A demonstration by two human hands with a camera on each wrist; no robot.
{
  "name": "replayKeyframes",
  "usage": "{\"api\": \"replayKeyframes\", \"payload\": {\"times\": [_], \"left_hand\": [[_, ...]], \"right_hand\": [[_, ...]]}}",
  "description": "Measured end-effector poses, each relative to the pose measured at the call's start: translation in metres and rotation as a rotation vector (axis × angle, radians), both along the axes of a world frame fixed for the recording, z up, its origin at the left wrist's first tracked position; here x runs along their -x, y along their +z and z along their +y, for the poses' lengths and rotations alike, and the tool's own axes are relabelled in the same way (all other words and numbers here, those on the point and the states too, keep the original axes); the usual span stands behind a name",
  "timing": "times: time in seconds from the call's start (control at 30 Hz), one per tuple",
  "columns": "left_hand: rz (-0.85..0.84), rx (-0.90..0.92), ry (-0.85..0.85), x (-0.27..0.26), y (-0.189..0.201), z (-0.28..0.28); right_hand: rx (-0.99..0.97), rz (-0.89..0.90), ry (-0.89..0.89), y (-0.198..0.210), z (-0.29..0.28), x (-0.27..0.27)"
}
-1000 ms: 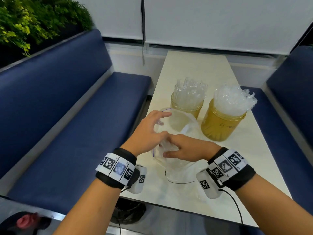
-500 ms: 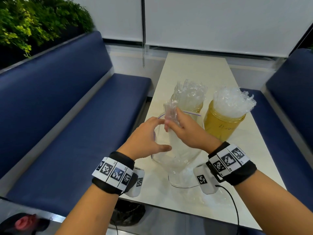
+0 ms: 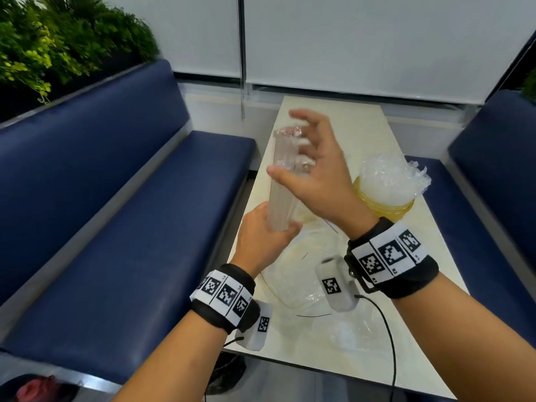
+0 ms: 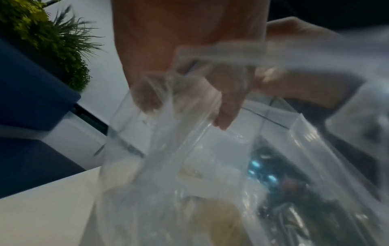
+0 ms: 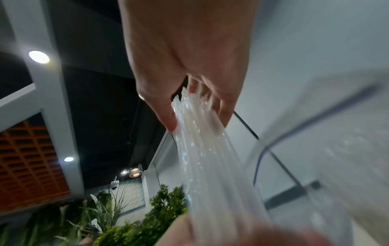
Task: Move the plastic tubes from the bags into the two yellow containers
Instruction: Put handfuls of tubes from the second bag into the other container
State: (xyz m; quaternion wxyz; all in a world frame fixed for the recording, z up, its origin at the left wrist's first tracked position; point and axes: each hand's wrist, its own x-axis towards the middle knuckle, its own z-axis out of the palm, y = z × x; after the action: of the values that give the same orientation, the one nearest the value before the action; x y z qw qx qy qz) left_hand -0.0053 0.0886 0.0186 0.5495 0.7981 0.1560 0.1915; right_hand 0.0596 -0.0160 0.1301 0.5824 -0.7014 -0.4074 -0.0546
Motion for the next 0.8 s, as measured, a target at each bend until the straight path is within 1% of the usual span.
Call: {"api": "replayKeyframes", "payload": {"times": [0.07, 0.13, 0.17, 0.23, 0.27, 0.33, 0.37, 0.43, 0.5, 0.57, 0.6, 0.67, 0.73, 0.8], "left_hand": [[-0.014, -0.036, -0.021, 0.002, 0.002, -0.004], [-0.041, -0.061, -0.025, 0.001, 0.003, -0.005], [-0.054, -0.051, -0.022, 0.000, 0.004, -0.005], [-0.088, -0.019, -0.024, -0.003, 0.007, -0.004], [-0.105, -0.037, -0.037, -0.003, 0.010, -0.004], [-0.108, -0.152, -0.066, -0.002, 0.014, -0.005], [-0.099, -0.188, -0.065, -0.002, 0.015, -0.006], [-0.099, -0.165, -0.056, 0.000, 0.009, -0.003], [-0.094, -0.085, -0.048, 0.000, 0.004, 0.000], [-0.120, -0.074, -0.039, 0.000, 0.003, 0.003], [-0.150, -0.080, -0.038, -0.001, 0.004, 0.003], [-0.155, -0.089, -0.030, -0.003, 0.006, 0.004], [-0.110, -0.035, -0.028, -0.003, 0.005, 0.004], [-0.082, 0.029, -0.030, -0.001, 0.003, 0.006]], "right_hand": [[0.009, -0.194, -0.033, 0.015, -0.001, -0.005], [0.109, -0.364, -0.032, 0.020, 0.005, -0.008], [0.166, -0.406, -0.026, 0.018, 0.008, -0.007], [0.284, -0.432, -0.025, 0.006, 0.013, -0.003], [0.367, -0.444, -0.034, -0.002, 0.014, 0.000], [0.530, -0.447, -0.045, -0.013, 0.015, 0.004], [0.554, -0.427, -0.036, -0.017, 0.015, 0.005], [0.510, -0.398, -0.033, -0.020, 0.013, 0.005], [0.443, -0.447, -0.139, -0.023, 0.011, 0.003], [0.466, -0.434, -0.241, -0.025, 0.010, 0.003], [0.494, -0.407, -0.256, -0.028, 0.012, 0.002], [0.471, -0.326, -0.224, -0.037, 0.017, 0.000], [0.371, -0.236, -0.182, -0.043, 0.021, -0.003], [0.289, -0.213, -0.164, -0.041, 0.023, -0.006]]}}
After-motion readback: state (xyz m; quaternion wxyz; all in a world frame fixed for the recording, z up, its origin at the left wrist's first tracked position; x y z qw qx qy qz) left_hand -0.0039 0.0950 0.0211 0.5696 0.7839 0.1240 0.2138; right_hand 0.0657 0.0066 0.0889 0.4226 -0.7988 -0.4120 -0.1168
